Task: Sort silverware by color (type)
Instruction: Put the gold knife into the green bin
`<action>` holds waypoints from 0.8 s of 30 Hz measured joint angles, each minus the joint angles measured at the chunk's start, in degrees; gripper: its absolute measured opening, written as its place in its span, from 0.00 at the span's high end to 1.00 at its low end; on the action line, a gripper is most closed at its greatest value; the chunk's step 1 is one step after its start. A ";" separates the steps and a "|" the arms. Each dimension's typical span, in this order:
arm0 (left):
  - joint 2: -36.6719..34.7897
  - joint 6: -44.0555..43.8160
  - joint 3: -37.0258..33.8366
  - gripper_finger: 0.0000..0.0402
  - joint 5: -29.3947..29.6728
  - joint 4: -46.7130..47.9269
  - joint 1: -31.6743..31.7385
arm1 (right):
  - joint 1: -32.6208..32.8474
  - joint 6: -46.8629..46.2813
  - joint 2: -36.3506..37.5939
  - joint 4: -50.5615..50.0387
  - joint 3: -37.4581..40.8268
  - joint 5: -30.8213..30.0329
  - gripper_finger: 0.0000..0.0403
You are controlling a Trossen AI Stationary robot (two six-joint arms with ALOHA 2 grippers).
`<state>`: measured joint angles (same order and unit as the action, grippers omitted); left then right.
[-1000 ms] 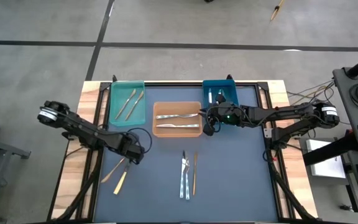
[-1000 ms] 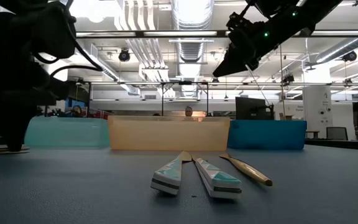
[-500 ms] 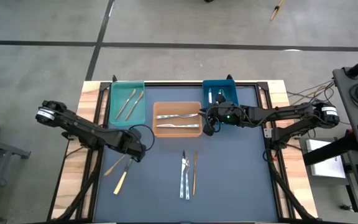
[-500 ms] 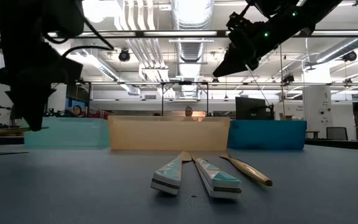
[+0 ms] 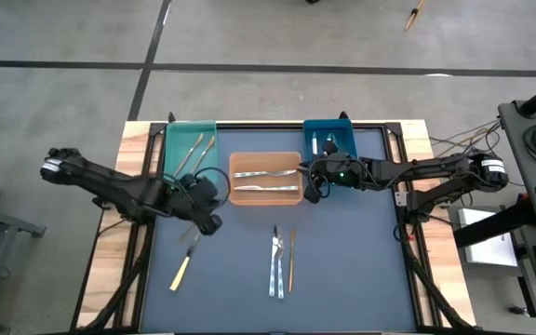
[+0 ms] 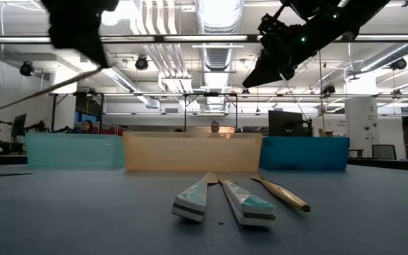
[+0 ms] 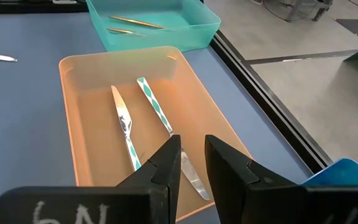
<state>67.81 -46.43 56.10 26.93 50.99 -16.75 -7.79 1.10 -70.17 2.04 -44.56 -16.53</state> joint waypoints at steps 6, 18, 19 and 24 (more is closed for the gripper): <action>-2.94 24.88 1.89 1.00 0.62 -23.47 0.07 | 0.00 0.00 0.00 0.77 0.00 0.88 0.84; -0.23 54.38 0.77 1.00 -0.89 -52.38 1.52 | 0.06 3.25 0.00 8.44 0.00 10.98 0.84; 0.32 55.24 0.73 1.00 -0.93 -53.84 1.68 | 0.14 3.47 0.00 8.95 0.00 11.11 0.84; 3.19 56.92 0.69 1.00 -2.39 -62.12 2.55 | 0.18 3.83 0.00 11.13 0.00 11.02 0.84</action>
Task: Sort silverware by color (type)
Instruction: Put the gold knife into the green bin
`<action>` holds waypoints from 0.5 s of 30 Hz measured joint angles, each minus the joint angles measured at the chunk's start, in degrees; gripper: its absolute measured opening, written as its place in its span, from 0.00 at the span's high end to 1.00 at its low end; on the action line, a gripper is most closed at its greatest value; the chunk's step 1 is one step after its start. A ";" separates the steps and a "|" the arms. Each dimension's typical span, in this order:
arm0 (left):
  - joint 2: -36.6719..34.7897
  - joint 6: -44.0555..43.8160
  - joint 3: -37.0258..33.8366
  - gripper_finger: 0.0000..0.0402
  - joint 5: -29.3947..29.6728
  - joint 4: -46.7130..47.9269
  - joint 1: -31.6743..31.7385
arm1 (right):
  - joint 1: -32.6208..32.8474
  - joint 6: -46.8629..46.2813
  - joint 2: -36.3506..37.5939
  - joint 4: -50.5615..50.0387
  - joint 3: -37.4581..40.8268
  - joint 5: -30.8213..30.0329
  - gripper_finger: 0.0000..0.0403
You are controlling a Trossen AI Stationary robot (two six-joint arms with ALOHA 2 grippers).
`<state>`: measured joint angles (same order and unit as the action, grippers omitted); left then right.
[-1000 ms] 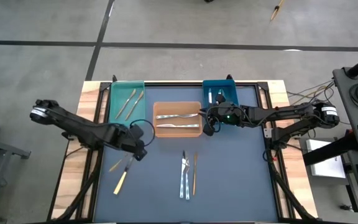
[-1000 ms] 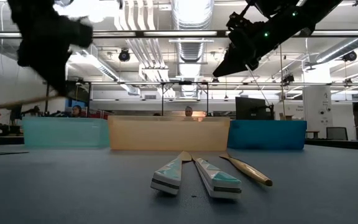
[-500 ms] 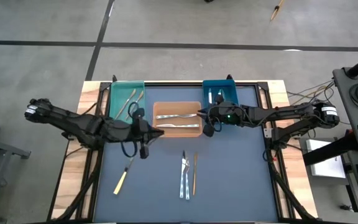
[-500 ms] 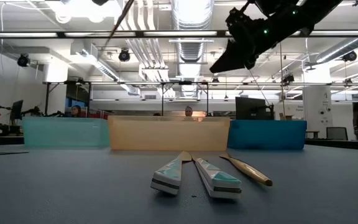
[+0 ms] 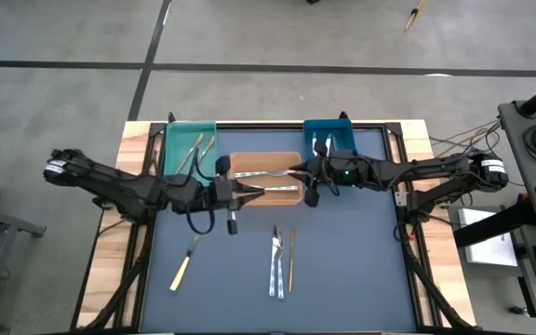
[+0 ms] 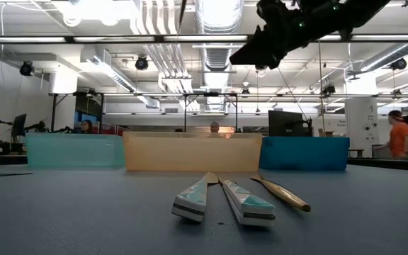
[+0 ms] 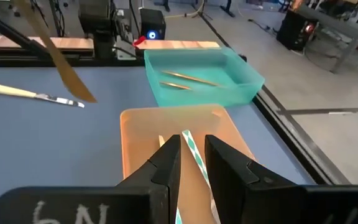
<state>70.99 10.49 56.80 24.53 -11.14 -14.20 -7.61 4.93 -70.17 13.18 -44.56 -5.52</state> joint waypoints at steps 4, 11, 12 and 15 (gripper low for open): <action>2.29 -0.36 0.00 1.00 0.00 -2.81 0.48 | 0.22 0.75 -0.02 2.17 0.00 0.97 0.84; 6.24 -3.62 0.04 1.00 3.37 -5.30 0.72 | 0.24 0.21 -0.09 4.69 0.00 14.38 0.84; 6.82 -3.77 0.04 1.00 3.78 -6.10 0.74 | 0.30 -0.27 -0.09 5.15 0.00 15.06 0.84; 7.88 -3.95 0.09 1.00 5.05 -8.46 1.03 | 0.26 -1.90 -0.11 5.44 0.00 15.10 0.80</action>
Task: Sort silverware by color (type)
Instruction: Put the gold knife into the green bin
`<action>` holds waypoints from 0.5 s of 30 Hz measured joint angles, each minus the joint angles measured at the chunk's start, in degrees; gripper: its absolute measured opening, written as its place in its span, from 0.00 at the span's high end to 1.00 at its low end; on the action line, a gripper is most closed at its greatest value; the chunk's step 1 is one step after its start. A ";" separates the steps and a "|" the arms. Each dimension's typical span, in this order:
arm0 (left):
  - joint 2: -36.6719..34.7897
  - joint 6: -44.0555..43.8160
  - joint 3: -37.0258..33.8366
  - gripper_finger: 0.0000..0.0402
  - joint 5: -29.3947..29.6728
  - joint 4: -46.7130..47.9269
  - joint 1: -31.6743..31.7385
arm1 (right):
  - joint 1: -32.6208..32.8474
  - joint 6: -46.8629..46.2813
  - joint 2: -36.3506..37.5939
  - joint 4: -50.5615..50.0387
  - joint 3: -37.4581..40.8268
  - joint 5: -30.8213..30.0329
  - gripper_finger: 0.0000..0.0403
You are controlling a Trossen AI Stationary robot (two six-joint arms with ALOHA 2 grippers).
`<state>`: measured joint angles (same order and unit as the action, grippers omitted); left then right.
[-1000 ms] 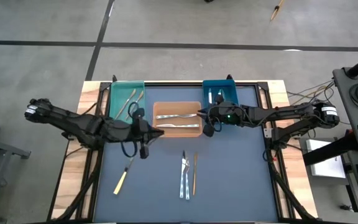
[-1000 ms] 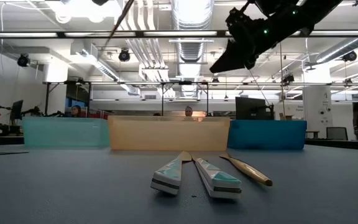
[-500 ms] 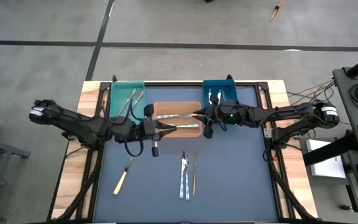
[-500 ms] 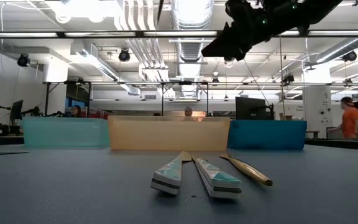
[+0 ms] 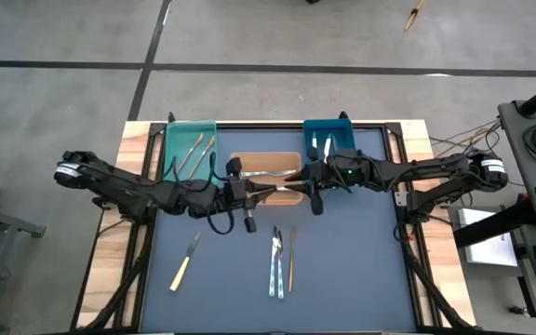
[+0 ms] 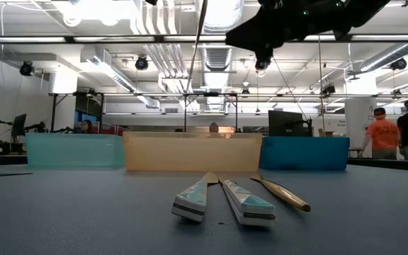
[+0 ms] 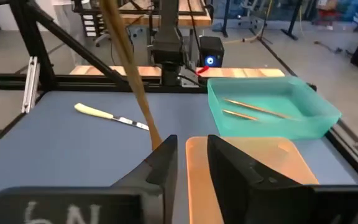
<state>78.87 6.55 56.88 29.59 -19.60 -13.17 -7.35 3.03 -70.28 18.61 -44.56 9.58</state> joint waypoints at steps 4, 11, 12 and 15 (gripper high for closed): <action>0.84 -0.62 0.07 1.00 1.77 -0.50 0.32 | 0.00 -1.48 -0.11 -0.28 0.00 -0.03 0.69; 2.02 -1.05 0.09 1.00 3.99 -3.69 1.22 | 0.21 0.08 -3.75 6.86 0.00 0.08 0.47; 2.19 -1.07 0.09 1.00 4.57 -3.93 1.35 | 0.22 0.84 -4.53 8.50 0.00 0.11 0.44; 2.51 -1.09 0.09 1.00 6.28 -4.80 1.84 | 0.22 1.43 -6.45 12.64 0.00 0.11 0.39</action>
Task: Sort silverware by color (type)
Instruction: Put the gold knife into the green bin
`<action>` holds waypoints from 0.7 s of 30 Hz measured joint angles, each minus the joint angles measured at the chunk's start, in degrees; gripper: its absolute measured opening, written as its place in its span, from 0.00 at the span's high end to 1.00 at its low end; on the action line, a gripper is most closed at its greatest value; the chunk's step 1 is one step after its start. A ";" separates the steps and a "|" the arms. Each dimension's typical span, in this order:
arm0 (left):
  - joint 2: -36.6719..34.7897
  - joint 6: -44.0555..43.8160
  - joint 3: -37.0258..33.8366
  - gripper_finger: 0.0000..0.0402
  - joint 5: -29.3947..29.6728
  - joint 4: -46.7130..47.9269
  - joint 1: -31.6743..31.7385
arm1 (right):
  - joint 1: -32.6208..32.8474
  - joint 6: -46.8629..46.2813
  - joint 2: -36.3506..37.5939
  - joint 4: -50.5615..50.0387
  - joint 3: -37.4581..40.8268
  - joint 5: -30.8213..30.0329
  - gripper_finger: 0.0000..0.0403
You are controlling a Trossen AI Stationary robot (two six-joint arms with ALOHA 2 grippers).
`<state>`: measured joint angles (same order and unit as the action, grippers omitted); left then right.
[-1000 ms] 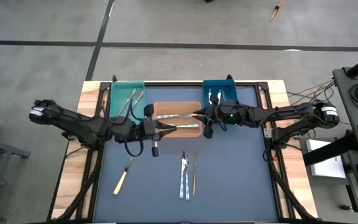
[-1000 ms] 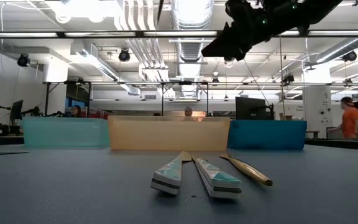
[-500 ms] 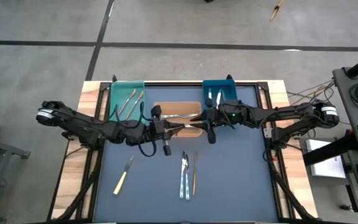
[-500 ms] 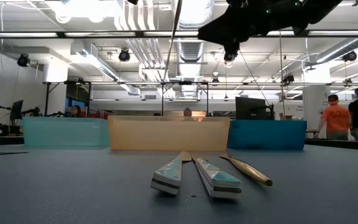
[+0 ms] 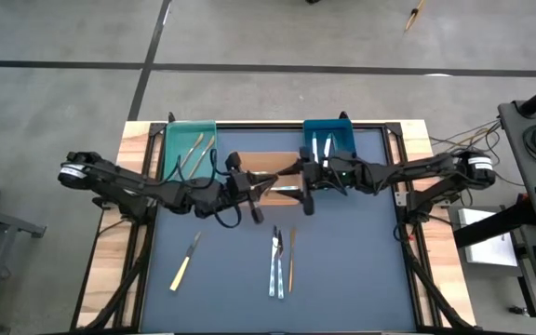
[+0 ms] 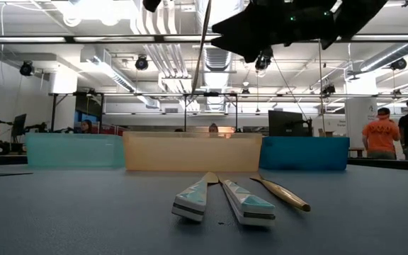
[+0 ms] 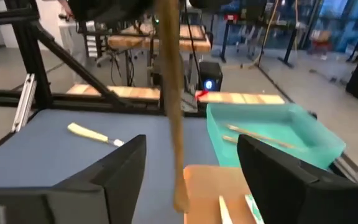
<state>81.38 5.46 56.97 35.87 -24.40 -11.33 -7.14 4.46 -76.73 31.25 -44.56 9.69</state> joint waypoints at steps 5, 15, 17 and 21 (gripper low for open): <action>0.70 -0.18 0.00 1.00 3.71 -1.50 0.37 | 0.00 0.24 -1.78 3.97 0.00 -0.41 0.37; 4.07 0.04 0.00 1.00 4.12 -10.52 1.53 | 0.00 0.22 -3.96 9.91 -0.04 -1.89 0.41; 4.24 0.04 0.00 1.00 4.17 -10.77 1.74 | 0.00 1.18 -4.00 10.00 -0.04 -4.40 0.44; 4.31 0.04 0.00 1.00 4.17 -10.79 1.73 | -0.02 2.02 -4.00 9.59 -0.04 -6.75 0.52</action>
<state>85.69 5.50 56.97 40.03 -35.18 -9.61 -7.16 6.48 -80.73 40.84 -44.60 2.94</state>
